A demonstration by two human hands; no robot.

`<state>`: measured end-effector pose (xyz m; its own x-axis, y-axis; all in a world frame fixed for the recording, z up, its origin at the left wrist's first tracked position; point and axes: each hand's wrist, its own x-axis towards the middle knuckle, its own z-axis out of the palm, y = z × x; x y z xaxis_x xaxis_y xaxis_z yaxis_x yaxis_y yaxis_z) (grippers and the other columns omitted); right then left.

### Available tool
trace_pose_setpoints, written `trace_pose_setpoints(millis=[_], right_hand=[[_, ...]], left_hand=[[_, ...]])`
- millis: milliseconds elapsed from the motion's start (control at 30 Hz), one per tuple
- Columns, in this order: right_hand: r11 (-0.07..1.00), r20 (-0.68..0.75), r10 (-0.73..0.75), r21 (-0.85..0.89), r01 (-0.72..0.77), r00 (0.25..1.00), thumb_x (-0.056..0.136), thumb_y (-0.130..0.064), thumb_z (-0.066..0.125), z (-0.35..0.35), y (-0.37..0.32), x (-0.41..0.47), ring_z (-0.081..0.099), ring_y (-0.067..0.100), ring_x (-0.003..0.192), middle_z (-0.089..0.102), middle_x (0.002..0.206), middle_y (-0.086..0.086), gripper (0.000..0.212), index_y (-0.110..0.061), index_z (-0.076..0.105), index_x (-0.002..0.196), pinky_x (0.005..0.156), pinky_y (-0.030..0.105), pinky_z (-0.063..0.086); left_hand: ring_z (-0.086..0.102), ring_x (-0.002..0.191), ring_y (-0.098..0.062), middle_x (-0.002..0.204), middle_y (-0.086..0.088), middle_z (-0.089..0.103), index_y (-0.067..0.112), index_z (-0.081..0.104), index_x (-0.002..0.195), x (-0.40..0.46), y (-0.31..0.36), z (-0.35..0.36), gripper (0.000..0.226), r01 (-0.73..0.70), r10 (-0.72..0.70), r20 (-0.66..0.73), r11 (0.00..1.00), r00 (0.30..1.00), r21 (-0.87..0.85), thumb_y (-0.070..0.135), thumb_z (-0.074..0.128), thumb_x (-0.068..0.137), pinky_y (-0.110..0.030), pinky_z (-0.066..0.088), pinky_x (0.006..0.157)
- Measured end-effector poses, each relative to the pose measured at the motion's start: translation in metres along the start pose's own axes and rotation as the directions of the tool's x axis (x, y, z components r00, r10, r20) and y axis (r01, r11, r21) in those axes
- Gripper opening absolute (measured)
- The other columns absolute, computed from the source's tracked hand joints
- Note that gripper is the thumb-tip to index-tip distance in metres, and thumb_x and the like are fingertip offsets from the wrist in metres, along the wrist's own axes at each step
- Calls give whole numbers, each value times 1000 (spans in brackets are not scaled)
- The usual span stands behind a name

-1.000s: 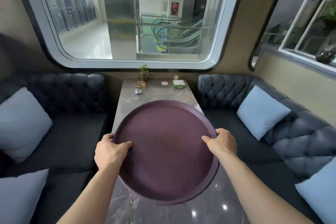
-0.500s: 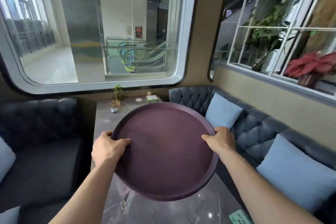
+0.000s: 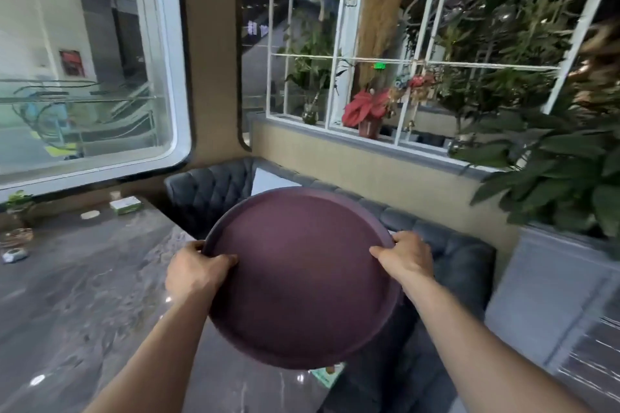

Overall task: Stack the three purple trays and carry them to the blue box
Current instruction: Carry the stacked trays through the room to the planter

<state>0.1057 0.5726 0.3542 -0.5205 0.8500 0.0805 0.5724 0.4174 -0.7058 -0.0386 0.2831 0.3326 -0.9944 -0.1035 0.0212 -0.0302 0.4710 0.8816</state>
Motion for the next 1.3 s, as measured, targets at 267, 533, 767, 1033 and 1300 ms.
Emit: trace_pose_setpoints(millis=[267,533,767,1033,1300], right_hand=[[964,-262,253,-20,-267,932,75,-42,76,-171,157,-24,65,31,106,71,114,8,43,-17,69,110,74,31,47],[871,-467,459,65,-488,756,71,-37,73,-334,302,-118,66,34,106,73,104,11,29,-16,72,91,84,36,53],[751,-631,594,212,-625,500,71,-40,76,-448,400,-230,68,33,105,73,106,12,40,-16,75,103,86,35,54],[575,-757,642,367,-731,124,71,-41,76,-527,463,-369,68,31,96,72,95,7,35,-17,73,96,70,29,45],[406,-785,562,535,-741,-260,72,-33,73,-560,461,-489,68,30,101,75,99,7,35,-22,76,105,73,30,46]], left_hand=[[65,108,-35,114,-8,72,21,67,122,-140,77,130,67,-160,167,300,986,939,-47,39,84,60,-41,50,90],[68,100,-34,103,-8,75,20,70,108,-322,137,231,53,-289,304,580,950,756,-121,37,86,61,-37,47,78],[67,105,-35,110,-13,73,17,70,111,-493,175,287,59,-395,397,762,896,511,-202,41,87,59,-38,50,85],[70,93,-34,96,-10,76,20,73,96,-672,201,316,46,-432,451,881,829,139,-356,37,88,56,-37,54,78],[68,86,-31,97,-7,74,17,69,98,-824,216,318,52,-365,456,846,764,-276,-532,35,89,53,-40,55,81]])
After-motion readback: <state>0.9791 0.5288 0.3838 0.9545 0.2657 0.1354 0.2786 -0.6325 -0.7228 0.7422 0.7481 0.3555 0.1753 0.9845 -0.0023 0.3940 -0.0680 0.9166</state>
